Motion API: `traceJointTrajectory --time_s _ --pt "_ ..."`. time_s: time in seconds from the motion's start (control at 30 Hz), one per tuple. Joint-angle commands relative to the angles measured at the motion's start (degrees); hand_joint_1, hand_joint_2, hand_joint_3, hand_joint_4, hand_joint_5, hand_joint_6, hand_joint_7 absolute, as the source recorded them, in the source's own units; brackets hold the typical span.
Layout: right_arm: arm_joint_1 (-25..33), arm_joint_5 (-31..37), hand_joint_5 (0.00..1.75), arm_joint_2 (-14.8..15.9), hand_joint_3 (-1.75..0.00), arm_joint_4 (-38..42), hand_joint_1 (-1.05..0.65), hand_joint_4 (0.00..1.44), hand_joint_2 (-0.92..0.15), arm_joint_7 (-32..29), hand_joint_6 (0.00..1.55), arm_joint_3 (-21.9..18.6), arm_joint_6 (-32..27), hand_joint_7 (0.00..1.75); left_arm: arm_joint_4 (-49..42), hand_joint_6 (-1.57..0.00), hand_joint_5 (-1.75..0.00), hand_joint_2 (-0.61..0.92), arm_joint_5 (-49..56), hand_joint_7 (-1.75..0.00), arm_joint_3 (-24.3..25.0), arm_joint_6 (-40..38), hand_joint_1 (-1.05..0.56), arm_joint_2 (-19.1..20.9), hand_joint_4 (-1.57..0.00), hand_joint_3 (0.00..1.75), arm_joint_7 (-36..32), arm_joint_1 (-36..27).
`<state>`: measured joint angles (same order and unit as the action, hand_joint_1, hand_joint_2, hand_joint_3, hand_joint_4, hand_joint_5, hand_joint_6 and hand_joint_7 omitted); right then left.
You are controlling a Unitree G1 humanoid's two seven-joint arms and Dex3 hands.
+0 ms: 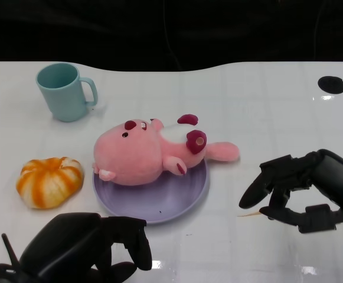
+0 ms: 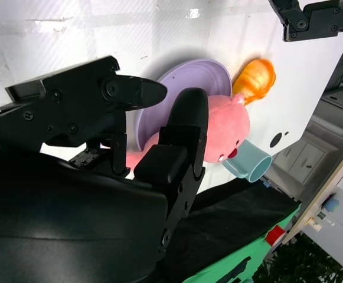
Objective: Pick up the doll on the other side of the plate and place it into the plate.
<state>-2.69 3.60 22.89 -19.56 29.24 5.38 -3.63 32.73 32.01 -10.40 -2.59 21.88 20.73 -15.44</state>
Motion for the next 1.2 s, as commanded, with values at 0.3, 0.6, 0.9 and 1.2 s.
traceJointTrajectory --time_s 0.3,0.6,0.9,1.2 --pt "1.2 -0.1 1.5 -1.8 -1.43 7.7 0.02 0.9 -0.33 -2.5 0.9 0.6 7.9 1.15 0.4 -0.79 -1.44 0.72 -1.6 -1.07 2.2 1.9 -0.19 1.8 -0.73 0.64 0.0 -1.5" --pt "1.1 4.0 1.75 1.0 -1.49 7.7 -0.06 0.93 -0.27 -2.1 0.77 1.4 10.8 1.61 2.2 -0.79 -1.42 0.73 -1.6 -1.04 2.1 -0.4 -0.18 1.6 -0.71 0.63 1.0 -1.7" --pt "0.3 5.6 1.75 1.3 -1.49 9.1 -0.04 0.92 -0.27 -2.5 0.75 2.1 12.7 1.61 0.7 -0.79 -1.41 0.73 -2.1 -1.06 2.3 1.0 -0.19 2.0 -0.72 0.63 0.2 -1.3" --pt "0.4 7.0 1.75 1.8 -1.46 7.6 -0.04 0.92 -0.28 -2.1 0.76 2.1 11.6 1.57 0.7 -0.78 -1.42 0.73 -2.3 -1.06 2.5 1.3 -0.21 2.3 -0.71 0.64 0.1 -1.8"
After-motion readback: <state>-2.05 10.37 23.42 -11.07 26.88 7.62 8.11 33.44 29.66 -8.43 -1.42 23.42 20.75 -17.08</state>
